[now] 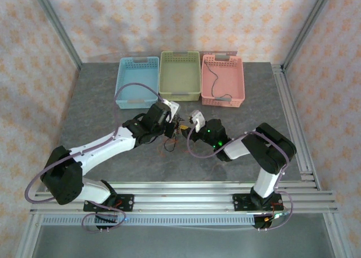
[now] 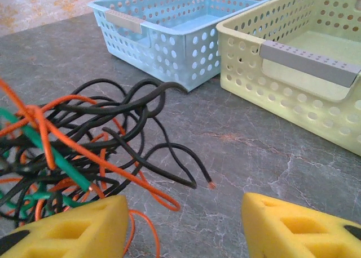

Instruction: Untangle the cables

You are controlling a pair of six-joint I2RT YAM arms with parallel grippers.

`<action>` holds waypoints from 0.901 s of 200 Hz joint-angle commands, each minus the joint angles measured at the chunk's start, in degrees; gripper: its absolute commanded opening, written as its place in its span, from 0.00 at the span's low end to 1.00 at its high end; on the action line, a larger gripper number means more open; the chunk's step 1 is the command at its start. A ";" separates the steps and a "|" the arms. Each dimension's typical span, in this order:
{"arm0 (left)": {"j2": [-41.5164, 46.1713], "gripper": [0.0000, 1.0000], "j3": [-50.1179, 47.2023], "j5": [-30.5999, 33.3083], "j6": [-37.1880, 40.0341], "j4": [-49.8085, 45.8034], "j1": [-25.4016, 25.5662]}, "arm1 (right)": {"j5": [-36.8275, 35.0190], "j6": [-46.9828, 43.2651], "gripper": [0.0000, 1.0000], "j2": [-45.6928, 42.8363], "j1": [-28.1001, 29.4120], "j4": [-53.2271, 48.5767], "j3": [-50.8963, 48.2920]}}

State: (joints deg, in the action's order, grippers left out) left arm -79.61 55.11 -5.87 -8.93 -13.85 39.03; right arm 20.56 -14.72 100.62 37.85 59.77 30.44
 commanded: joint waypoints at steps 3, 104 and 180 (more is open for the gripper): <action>1.67 0.00 -0.08 4.98 -0.23 0.59 0.44 | 0.33 -0.93 0.55 -1.49 0.48 1.58 -0.47; 2.44 0.00 -1.53 7.17 2.13 2.25 0.53 | -2.95 -4.84 0.39 -3.93 1.08 9.89 -5.15; 5.78 0.00 -6.51 3.80 9.65 8.91 1.32 | -7.53 -9.10 0.39 -4.48 1.46 15.17 -7.93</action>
State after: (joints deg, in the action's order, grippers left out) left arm -75.88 50.50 0.30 -4.73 -9.93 39.31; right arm 14.46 -21.23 96.57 38.85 70.19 23.24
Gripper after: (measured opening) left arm 0.046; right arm 0.396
